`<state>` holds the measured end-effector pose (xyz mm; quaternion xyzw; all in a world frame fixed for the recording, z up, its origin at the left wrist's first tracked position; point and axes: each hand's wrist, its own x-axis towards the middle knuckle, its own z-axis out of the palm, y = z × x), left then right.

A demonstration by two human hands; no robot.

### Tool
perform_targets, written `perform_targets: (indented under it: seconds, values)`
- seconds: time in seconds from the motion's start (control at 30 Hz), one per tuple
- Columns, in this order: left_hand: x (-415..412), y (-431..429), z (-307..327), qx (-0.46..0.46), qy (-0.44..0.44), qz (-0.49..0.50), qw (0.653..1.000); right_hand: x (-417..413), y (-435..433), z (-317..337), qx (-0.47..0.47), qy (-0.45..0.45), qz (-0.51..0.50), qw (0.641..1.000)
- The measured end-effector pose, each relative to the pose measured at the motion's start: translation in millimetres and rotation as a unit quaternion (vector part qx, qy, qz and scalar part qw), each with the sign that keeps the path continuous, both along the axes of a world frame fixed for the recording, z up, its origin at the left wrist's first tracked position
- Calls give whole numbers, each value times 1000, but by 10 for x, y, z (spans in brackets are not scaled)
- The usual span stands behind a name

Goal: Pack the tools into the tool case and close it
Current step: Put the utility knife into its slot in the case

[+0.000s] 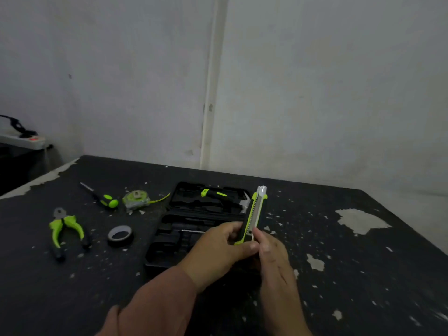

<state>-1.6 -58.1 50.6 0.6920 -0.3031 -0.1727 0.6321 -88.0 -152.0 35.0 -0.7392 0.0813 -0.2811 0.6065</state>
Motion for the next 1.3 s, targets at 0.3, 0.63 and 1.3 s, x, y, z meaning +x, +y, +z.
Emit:
perform_targets:
  seconds: [0.3, 0.63, 1.3]
  values:
    - [415, 589, 196, 137, -112, 49, 983, 222, -210, 356, -308, -64, -66, 947]
    - [705, 1105, 155, 338, -207, -23, 918, 621, -222, 215, -491, 141, 108, 853]
    - [671, 1095, -189, 399, -221, -27, 890, 708, -200, -140, -344, 185, 111, 914]
